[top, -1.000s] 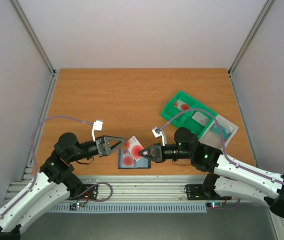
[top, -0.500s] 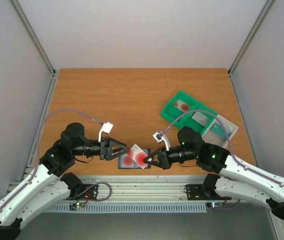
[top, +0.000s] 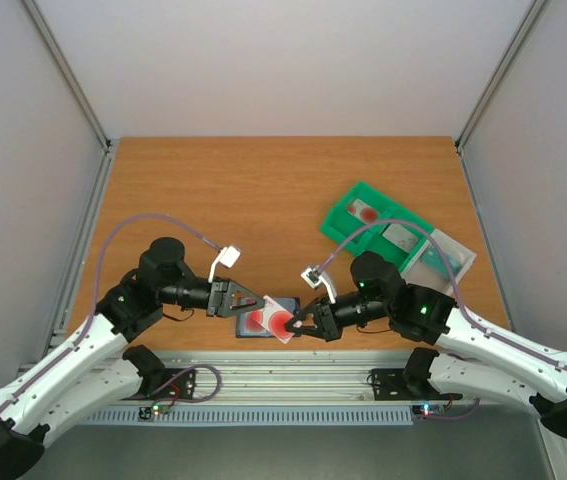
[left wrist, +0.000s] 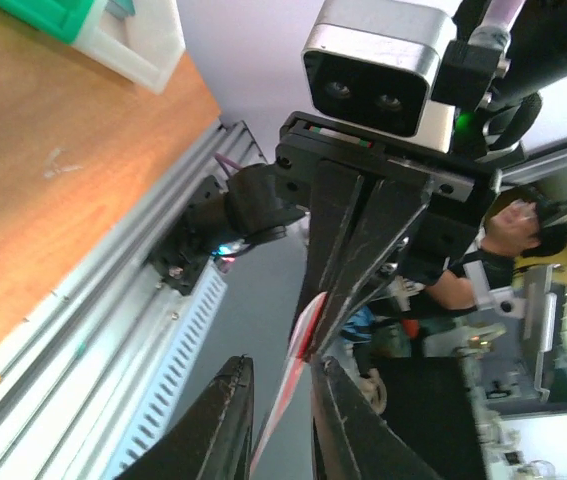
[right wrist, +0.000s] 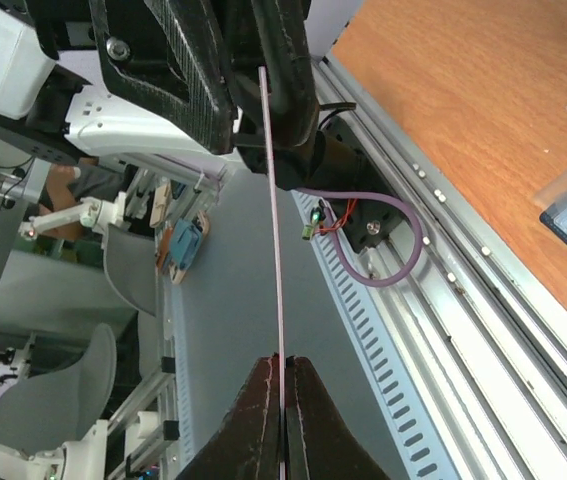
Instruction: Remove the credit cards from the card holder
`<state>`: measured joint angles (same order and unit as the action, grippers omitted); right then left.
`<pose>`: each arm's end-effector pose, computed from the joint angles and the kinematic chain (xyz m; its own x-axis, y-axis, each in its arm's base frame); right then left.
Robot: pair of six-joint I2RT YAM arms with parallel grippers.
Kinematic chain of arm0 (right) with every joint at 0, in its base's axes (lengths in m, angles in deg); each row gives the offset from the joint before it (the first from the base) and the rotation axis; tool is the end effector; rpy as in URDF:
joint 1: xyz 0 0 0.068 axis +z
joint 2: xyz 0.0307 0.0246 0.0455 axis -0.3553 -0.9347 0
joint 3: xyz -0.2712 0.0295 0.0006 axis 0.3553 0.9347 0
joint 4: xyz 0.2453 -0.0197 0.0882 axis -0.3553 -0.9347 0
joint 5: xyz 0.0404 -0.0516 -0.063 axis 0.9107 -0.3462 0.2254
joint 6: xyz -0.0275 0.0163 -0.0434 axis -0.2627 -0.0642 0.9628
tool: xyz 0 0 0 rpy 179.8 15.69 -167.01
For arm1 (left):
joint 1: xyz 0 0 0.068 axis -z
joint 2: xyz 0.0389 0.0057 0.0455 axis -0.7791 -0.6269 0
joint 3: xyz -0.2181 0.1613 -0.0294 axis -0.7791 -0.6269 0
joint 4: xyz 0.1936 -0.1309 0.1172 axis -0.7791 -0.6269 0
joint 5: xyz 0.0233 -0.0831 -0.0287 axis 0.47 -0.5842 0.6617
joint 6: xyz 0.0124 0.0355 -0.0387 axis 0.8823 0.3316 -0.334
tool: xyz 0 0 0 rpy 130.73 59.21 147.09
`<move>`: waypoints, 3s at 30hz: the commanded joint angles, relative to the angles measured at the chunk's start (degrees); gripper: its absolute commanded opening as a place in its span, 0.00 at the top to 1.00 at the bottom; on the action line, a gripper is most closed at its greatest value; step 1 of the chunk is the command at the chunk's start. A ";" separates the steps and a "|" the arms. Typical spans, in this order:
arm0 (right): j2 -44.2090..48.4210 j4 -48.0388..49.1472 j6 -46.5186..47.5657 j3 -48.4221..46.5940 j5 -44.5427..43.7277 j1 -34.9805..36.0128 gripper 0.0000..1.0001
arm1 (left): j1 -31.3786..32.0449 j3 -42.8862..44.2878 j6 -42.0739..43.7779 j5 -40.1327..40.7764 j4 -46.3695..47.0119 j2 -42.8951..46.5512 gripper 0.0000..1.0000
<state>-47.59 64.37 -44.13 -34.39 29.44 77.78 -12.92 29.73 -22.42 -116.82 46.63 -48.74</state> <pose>0.0820 0.1666 0.2963 -0.4214 -0.3655 -0.8300 -0.8970 0.0330 0.4408 0.1104 -0.1235 0.2953 -0.8634 0.1564 -0.4797 0.5012 0.1570 -0.8510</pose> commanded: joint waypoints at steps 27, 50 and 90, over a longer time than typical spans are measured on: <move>4.85 15.53 -18.00 7.03 -17.66 0.40 0.65 | 0.05 -9.76 -15.69 17.40 28.13 4.94 0.99; 7.60 25.54 -27.88 13.61 -26.25 0.42 0.86 | 0.05 -11.30 -16.84 21.95 29.68 5.78 1.00; -8.29 -14.97 -9.60 -12.04 -45.97 -9.59 0.99 | -0.10 -4.41 8.08 34.49 -8.12 7.00 0.01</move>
<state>-52.81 56.61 -57.40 -43.73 -15.23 73.59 -12.92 24.49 -19.71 -83.97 41.71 -41.37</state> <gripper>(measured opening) 0.015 0.994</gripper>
